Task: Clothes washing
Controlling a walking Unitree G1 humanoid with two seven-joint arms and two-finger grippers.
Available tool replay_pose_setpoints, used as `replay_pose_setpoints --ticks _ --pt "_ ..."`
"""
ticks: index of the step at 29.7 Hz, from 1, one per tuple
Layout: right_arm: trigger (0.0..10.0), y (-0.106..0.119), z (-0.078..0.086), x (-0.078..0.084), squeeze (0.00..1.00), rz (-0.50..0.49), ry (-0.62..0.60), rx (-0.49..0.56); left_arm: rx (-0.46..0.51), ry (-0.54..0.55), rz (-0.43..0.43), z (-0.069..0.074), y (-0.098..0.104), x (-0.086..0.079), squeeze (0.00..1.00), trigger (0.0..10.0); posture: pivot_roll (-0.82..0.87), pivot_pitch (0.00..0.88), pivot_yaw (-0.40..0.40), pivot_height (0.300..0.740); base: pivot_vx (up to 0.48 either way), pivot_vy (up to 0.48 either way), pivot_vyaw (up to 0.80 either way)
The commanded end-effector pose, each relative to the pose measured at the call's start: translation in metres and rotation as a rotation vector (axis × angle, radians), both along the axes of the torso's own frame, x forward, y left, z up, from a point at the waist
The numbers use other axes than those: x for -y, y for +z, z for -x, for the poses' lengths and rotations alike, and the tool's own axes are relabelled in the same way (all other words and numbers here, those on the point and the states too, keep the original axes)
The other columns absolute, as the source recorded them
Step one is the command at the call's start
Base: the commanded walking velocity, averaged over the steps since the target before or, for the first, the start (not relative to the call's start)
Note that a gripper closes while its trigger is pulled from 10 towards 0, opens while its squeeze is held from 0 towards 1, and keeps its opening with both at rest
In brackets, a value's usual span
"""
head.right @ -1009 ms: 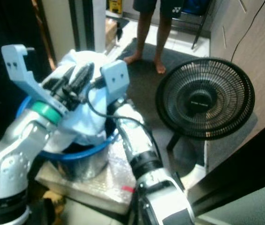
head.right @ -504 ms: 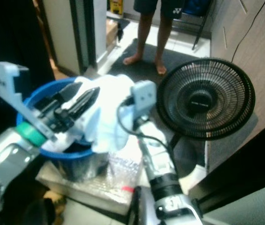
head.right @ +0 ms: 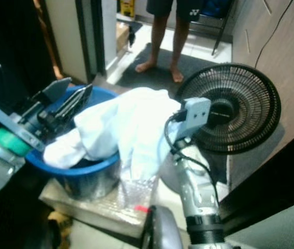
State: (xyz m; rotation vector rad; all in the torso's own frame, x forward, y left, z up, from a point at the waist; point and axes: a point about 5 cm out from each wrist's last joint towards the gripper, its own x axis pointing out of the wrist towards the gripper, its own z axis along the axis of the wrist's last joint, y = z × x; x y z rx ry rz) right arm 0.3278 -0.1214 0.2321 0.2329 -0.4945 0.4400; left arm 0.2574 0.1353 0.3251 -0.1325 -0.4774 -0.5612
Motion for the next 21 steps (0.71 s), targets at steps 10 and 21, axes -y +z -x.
replay_pose_setpoints --ticks 10,21 --pt "10.0 0.021 0.000 0.006 0.00 -0.073 -0.066 0.034 0.033 0.134 -0.027 -0.013 0.007 -0.004 0.00 10.0 0.10 0.094 -0.031 0.525 0.000 0.000 0.00" --pt "10.0 0.021 0.003 0.005 0.00 -0.074 -0.063 0.011 0.034 0.147 -0.019 -0.016 0.005 0.000 0.00 10.0 0.10 0.101 -0.032 0.564 0.000 0.000 0.00"
